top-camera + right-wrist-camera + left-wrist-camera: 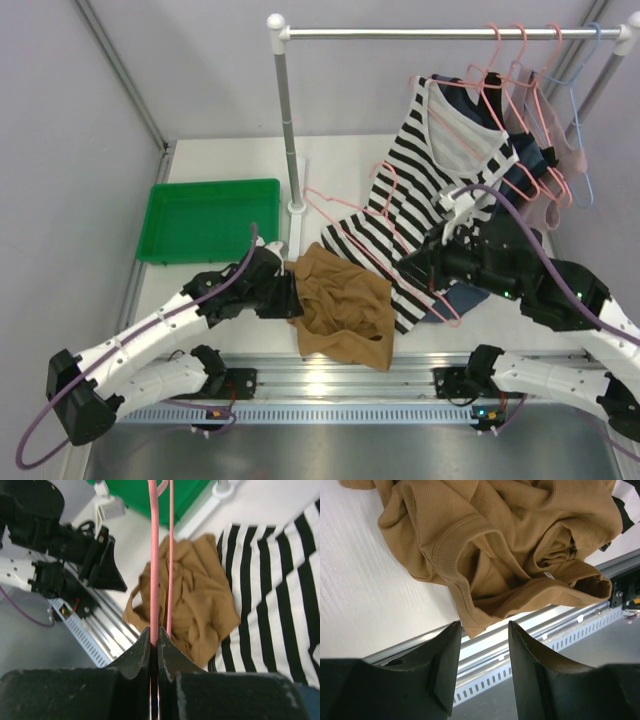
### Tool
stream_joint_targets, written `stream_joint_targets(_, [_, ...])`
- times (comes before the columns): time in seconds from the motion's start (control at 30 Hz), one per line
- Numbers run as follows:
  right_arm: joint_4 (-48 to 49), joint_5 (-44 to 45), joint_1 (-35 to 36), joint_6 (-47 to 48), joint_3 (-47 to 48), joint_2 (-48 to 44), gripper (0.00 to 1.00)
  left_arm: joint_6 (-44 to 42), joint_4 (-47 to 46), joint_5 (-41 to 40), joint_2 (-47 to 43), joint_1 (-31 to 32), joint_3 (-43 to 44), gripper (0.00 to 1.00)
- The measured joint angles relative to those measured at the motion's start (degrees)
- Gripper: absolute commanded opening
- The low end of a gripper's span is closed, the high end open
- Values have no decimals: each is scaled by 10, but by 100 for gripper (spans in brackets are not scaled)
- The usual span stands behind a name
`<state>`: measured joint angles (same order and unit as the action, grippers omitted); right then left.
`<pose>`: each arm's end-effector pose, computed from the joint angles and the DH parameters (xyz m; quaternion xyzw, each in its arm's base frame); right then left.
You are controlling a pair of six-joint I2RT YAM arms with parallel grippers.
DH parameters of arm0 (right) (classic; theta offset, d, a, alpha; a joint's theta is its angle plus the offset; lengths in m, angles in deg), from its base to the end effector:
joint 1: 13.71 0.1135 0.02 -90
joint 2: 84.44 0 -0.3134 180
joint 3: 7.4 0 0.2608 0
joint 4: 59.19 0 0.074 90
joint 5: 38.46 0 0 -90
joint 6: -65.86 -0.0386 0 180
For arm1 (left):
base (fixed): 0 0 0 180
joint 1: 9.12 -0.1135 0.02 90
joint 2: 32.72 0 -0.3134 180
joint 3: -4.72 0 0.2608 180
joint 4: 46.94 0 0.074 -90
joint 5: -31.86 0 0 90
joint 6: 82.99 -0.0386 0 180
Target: Place the tank top on the hanger
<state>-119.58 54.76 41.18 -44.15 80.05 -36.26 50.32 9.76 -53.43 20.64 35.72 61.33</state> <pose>0.0696 0.0952 0.4716 -0.2319 0.7913 0.3254 0.4629 0.1114 -0.1153 0.2894 0.0256 0.9485 -0.2460 0.1980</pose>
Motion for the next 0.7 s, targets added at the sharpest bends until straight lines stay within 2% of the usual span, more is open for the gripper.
stream_joint_targets(0.13, [-63, 1, 9, -34, -45, -61, 0, 29, -13, -45, 24, 45, -1, 47])
stream_joint_targets(0.27, [-117, -4, 9, -55, -58, -95, 0, 47, -19, -86, 49, 62, -3, 47])
stream_joint_targets(0.43, [-171, -17, 9, -62, -59, -108, 0, 56, -19, -125, 79, 77, -3, 46])
stream_joint_targets(0.7, [-195, -66, 9, -61, -98, -109, 0, 63, -19, -155, 117, 92, -3, 40])
